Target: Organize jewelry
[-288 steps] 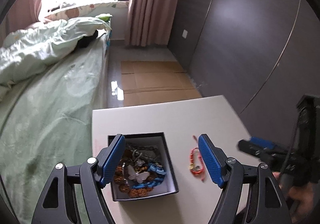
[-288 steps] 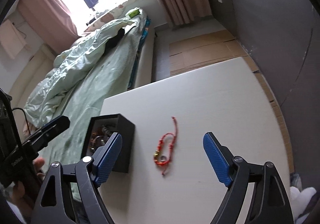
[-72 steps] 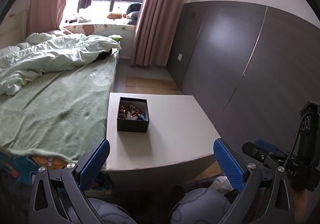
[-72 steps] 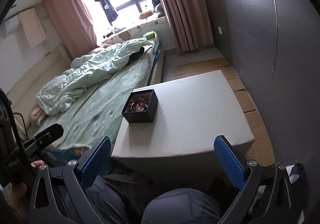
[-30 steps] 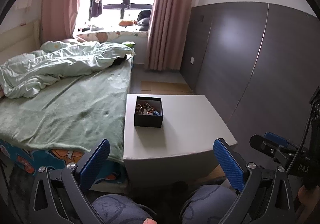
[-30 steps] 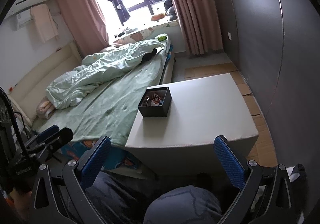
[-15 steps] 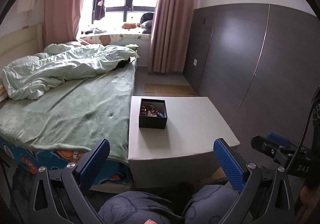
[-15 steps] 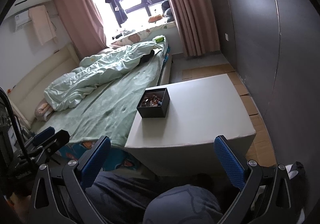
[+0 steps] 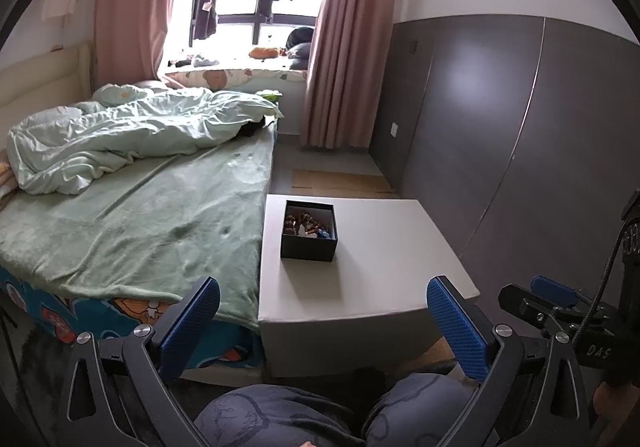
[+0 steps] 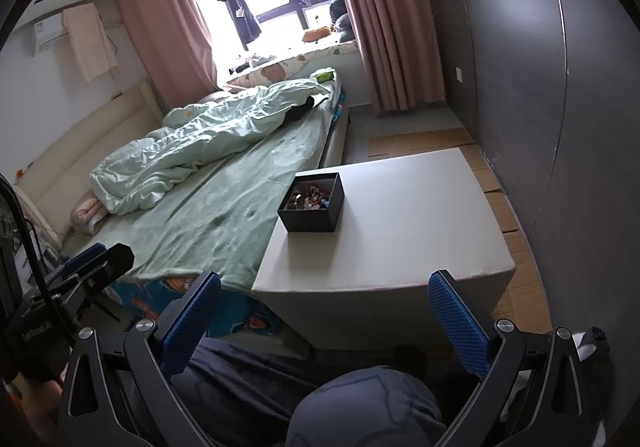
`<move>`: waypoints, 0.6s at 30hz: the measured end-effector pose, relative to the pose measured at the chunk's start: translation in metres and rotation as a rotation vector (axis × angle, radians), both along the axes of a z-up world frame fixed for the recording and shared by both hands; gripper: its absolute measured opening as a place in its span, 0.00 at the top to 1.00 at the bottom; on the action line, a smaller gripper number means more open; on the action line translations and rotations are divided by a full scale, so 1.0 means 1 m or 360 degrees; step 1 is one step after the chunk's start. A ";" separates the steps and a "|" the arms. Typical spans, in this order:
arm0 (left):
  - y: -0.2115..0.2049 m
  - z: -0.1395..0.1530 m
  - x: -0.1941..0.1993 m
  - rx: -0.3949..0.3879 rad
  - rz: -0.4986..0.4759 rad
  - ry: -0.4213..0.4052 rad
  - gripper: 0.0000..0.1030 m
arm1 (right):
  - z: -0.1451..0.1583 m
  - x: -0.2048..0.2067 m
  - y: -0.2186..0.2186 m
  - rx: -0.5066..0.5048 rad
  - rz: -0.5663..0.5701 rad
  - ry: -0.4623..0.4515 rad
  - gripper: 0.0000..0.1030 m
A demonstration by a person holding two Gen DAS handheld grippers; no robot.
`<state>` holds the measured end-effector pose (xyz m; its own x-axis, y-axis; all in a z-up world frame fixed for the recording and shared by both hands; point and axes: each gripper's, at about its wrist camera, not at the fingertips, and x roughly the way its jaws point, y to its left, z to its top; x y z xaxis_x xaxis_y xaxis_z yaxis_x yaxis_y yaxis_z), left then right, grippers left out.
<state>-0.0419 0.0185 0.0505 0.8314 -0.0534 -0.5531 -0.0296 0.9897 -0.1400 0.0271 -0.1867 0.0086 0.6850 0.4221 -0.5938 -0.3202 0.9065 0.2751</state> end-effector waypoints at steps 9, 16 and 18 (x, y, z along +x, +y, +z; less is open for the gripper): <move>-0.010 -0.001 -0.001 0.0041 -0.0054 0.0024 0.00 | 0.001 -0.002 0.002 0.0002 0.0000 -0.0004 0.00; -0.009 0.002 -0.008 0.0027 -0.0074 0.0002 0.00 | 0.000 -0.002 0.002 0.0002 0.0000 -0.0007 0.00; -0.011 0.002 -0.008 0.0024 -0.0084 0.0002 0.00 | 0.000 -0.002 0.002 -0.0002 0.0000 -0.0005 0.00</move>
<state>-0.0501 0.0075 0.0520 0.8268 -0.0888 -0.5554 0.0225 0.9919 -0.1251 0.0250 -0.1847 0.0083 0.6870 0.4212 -0.5921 -0.3212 0.9069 0.2726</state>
